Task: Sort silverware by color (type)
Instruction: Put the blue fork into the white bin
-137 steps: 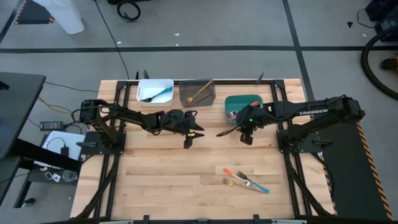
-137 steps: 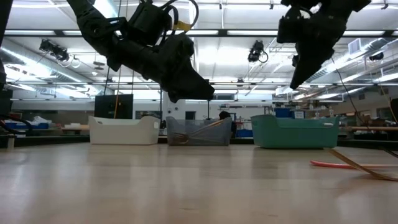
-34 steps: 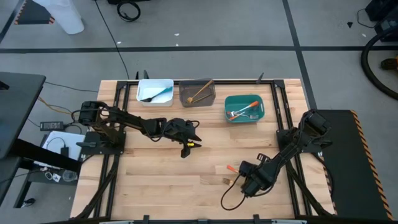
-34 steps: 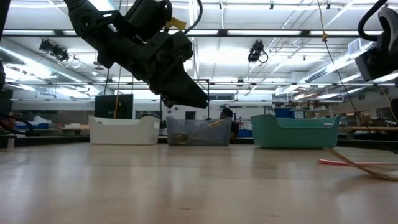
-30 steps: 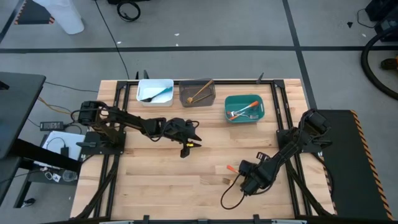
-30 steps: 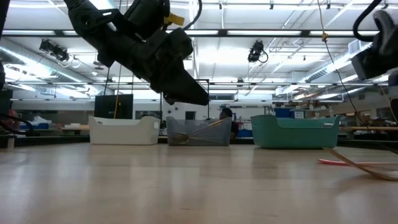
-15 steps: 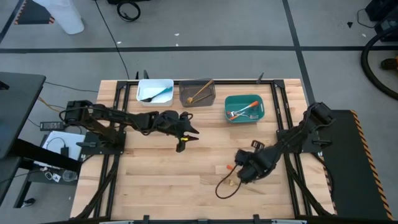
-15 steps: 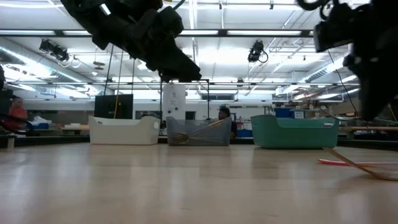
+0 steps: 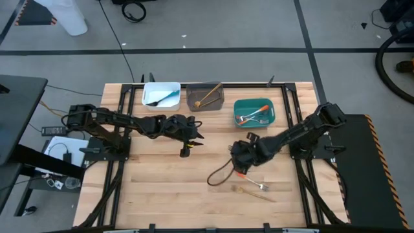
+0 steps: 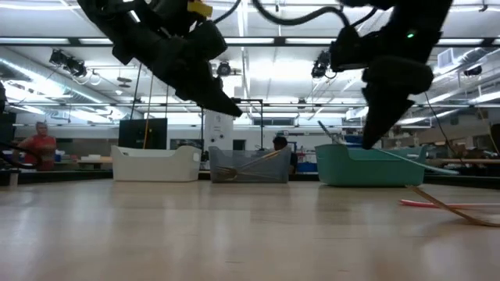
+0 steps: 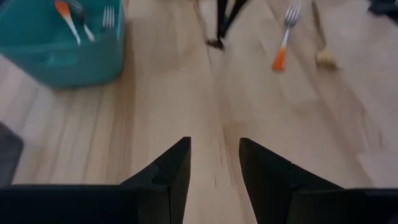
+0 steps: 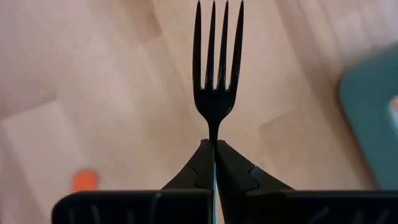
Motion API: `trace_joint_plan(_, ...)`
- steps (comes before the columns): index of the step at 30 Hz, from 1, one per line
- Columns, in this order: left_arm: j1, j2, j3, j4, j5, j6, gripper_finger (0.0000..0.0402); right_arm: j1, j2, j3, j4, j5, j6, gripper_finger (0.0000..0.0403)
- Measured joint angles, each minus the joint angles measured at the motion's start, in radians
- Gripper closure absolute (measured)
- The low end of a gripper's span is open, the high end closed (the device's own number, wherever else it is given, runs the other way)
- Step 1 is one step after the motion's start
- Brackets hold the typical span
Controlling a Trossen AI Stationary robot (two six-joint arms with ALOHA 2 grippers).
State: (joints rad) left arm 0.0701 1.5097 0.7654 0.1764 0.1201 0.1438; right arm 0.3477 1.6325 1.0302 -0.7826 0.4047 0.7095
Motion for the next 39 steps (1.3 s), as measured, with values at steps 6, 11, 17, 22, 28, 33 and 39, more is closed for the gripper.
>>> trace_joint_plan(6, 0.002, -0.017, -0.001, -0.107, -0.013, 0.002, 0.0258, -0.099, -0.019, 0.0, 0.059, -0.005, -0.175, 0.0392)
trace_joint_plan(11, 0.002, -0.025, -0.029, -0.006, -0.013, -0.019, 0.0258, -0.176, -0.016, 0.001, 0.189, -0.04, -0.297, 0.0392)
trace_joint_plan(17, 0.002, -0.02, -0.039, 0.004, -0.013, -0.063, 0.0258, -0.224, -0.028, 0.001, 0.275, -0.042, -0.353, 0.0392)
trace_joint_plan(22, -0.003, -0.02, -0.039, 0.016, -0.013, -0.085, 0.0258, -0.247, -0.047, 0.001, 0.302, -0.031, -0.346, 0.0392)
trace_joint_plan(28, -0.009, -0.02, -0.038, 0.041, -0.013, -0.111, 0.0258, -0.248, -0.105, -0.02, 0.398, -0.029, -0.409, 0.0392)
trace_joint_plan(33, -0.023, -0.02, -0.038, 0.052, -0.013, -0.14, 0.0258, -0.253, -0.173, -0.096, 0.539, -0.026, -0.455, 0.0392)
trace_joint_plan(39, -0.031, -0.02, -0.038, 0.073, -0.013, -0.16, 0.0258, -0.253, -0.23, -0.165, 0.714, -0.005, -0.511, 0.0392)
